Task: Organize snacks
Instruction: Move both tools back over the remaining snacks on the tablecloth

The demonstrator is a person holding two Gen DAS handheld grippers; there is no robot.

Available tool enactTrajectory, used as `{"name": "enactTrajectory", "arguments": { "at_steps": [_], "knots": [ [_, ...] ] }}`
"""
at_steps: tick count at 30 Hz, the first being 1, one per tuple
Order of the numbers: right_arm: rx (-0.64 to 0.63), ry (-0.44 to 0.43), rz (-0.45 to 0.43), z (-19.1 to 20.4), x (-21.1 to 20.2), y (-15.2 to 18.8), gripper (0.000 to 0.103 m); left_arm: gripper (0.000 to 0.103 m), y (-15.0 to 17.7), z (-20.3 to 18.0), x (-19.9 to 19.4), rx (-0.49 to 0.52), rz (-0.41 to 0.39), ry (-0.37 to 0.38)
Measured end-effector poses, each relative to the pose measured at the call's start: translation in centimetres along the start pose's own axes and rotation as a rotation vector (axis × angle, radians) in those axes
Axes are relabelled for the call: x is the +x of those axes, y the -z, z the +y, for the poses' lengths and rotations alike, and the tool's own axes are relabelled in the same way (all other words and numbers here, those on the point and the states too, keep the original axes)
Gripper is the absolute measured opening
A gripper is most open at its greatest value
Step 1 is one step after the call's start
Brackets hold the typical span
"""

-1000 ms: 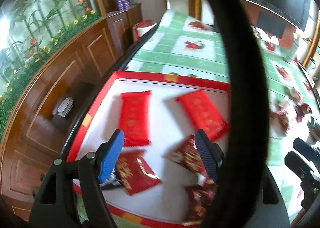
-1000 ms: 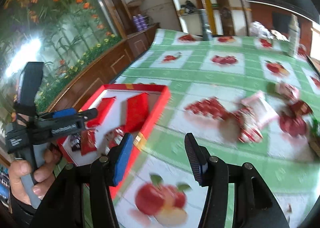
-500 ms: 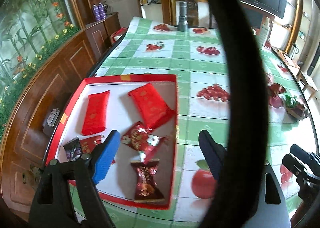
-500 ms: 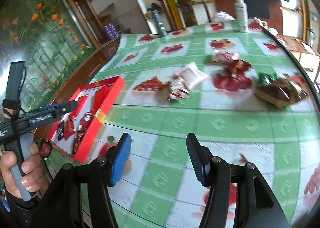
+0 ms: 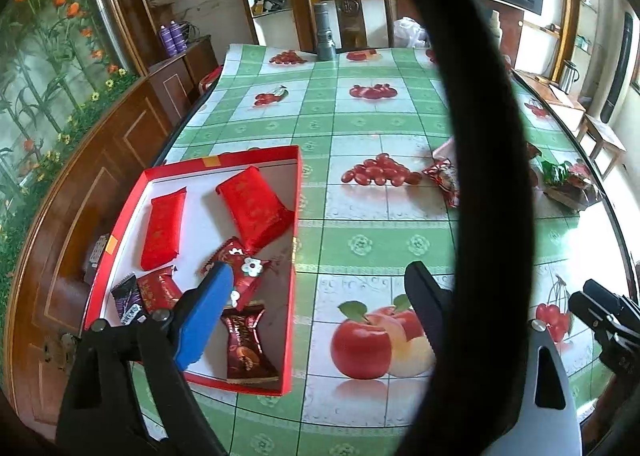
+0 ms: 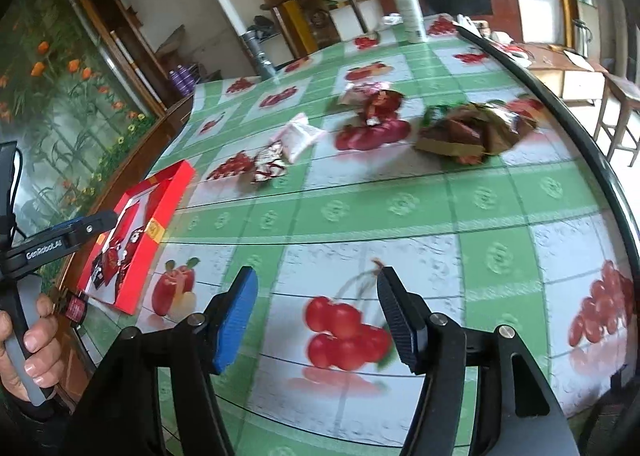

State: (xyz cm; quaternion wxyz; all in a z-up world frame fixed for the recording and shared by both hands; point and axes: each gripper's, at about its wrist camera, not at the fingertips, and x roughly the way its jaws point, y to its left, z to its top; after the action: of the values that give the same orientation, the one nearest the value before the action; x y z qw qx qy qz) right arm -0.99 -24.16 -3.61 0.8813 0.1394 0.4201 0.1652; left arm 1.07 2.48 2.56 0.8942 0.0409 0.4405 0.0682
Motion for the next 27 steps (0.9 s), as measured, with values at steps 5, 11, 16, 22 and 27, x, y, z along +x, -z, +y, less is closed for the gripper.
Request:
{"name": "enactTrajectory", "arguments": {
  "at_steps": [5, 11, 16, 22, 27],
  "knots": [
    [0.042, 0.017, -0.009, -1.7, -0.8, 0.2, 0.065, 0.088, 0.0, -1.1, 0.0, 0.016, 0.005, 0.003],
    [0.054, 0.023, -0.015, -2.5, -1.4, 0.1, 0.065, 0.088, 0.0, -2.2, 0.0, 0.035, 0.012, 0.009],
    [0.065, 0.030, -0.015, -3.2, -1.5, 0.1, 0.065, 0.089, 0.0, -2.7, 0.3, 0.040, 0.023, 0.017],
    [0.077, 0.036, -0.013, -3.6, -1.4, 0.1, 0.065, 0.089, 0.1, -3.1, 1.0, 0.032, 0.051, 0.050],
    [0.077, 0.039, -0.015, -3.8, -1.4, 0.0, 0.065, 0.089, 0.2, -3.8, 1.7, 0.031, 0.072, 0.074]
  ]
}}
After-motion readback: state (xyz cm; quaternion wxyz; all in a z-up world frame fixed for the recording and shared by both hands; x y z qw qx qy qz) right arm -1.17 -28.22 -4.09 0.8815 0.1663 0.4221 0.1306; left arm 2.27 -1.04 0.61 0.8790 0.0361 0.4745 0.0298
